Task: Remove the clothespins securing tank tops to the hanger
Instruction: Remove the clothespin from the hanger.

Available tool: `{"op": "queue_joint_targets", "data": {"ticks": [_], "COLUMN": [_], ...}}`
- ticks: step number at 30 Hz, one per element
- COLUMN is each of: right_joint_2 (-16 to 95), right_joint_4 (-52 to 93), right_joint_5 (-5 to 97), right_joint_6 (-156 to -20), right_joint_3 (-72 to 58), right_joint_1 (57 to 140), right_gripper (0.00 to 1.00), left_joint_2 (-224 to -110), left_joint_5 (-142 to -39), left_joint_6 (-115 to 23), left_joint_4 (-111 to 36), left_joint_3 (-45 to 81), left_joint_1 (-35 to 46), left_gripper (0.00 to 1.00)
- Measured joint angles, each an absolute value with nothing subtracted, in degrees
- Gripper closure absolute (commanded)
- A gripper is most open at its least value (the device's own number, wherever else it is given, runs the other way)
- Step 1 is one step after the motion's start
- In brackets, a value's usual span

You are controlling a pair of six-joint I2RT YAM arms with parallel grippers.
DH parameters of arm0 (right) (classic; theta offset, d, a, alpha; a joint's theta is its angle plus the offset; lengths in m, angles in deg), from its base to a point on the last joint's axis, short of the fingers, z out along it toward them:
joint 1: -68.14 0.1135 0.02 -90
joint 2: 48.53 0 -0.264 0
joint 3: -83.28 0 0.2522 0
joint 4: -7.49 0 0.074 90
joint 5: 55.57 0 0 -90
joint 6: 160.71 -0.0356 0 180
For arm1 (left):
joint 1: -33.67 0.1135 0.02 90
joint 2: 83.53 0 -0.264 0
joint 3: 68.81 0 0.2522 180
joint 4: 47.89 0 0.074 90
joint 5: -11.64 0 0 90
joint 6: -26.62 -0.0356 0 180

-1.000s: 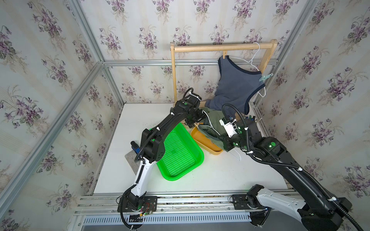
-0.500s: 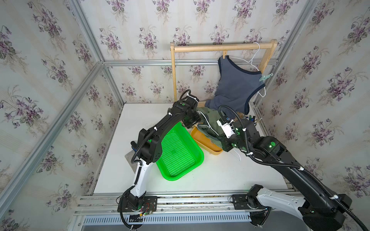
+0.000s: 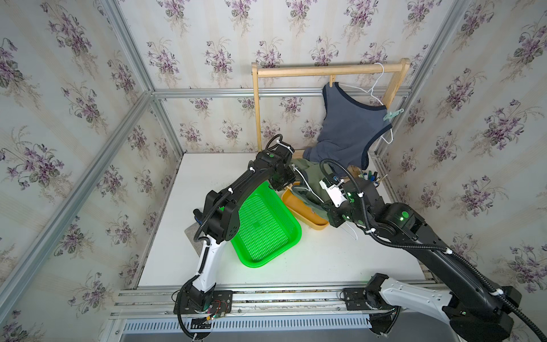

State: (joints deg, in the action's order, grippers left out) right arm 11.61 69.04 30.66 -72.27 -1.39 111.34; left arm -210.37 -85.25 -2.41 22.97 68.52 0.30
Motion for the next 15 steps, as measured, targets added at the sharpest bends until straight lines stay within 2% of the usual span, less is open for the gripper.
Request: {"op": "queue_joint_targets", "data": {"ticks": [10, 15], "right_joint_2": [11.50, 10.43], "right_joint_4": [69.06, 69.10], "right_joint_5": [30.64, 30.51], "right_joint_6": [-72.53, -73.32], "right_joint_3": [-1.54, -0.06], "right_joint_1": [113.09, 113.20], "right_gripper": [1.00, 1.00], "left_joint_2": [-210.37, -210.61], "left_joint_5": [-85.03, -85.03], "left_joint_6": [-2.41, -2.41], "left_joint_4": [22.95, 22.99], "left_joint_3": [68.80, 69.06], "left_joint_1": [0.33, 0.35], "left_gripper": [0.63, 0.72]}}
